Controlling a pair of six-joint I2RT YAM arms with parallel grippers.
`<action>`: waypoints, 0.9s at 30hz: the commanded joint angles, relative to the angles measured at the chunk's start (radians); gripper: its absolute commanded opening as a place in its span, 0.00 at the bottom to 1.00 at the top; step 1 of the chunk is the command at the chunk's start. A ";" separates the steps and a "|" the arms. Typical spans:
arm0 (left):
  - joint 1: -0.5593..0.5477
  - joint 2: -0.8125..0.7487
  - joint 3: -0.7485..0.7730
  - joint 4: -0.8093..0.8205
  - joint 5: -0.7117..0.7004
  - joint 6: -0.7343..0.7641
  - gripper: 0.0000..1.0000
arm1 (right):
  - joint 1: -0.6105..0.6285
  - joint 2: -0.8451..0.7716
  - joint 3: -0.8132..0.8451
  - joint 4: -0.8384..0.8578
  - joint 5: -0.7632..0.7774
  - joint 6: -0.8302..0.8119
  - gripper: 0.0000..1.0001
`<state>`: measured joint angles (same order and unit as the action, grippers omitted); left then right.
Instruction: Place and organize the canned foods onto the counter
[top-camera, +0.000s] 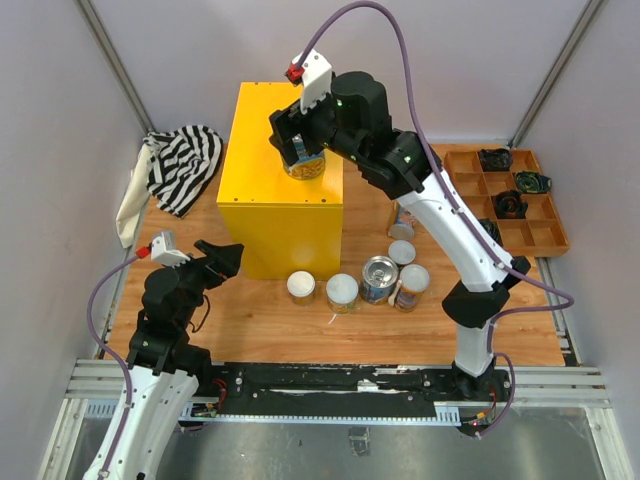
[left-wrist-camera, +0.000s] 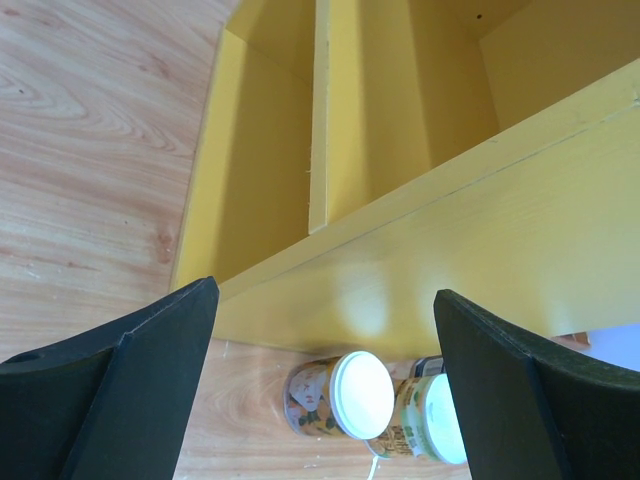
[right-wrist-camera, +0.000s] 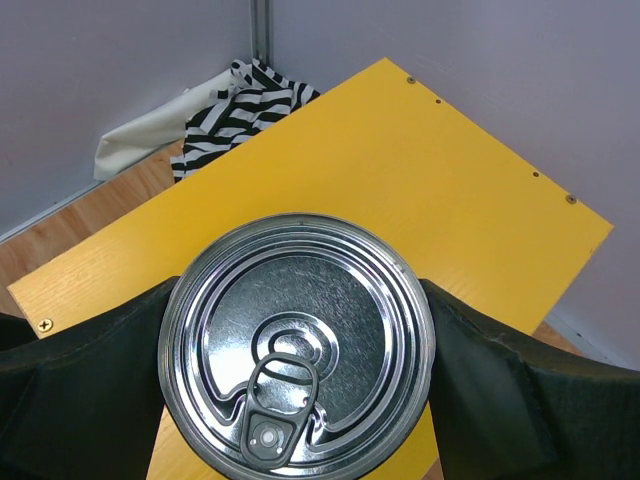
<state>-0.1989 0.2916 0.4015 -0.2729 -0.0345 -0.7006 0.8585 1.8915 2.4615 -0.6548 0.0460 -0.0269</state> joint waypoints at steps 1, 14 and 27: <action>-0.005 -0.003 0.002 0.041 0.021 -0.011 0.94 | 0.018 0.027 0.005 0.130 0.023 -0.017 0.58; -0.005 0.012 -0.016 0.058 0.021 -0.027 0.94 | 0.018 -0.001 -0.065 0.213 0.037 -0.042 0.99; -0.005 0.051 -0.012 0.088 0.029 -0.027 0.94 | 0.018 -0.057 -0.079 0.263 0.032 -0.052 0.98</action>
<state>-0.1989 0.3313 0.3920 -0.2283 -0.0227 -0.7273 0.8600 1.8847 2.3737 -0.4427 0.0719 -0.0612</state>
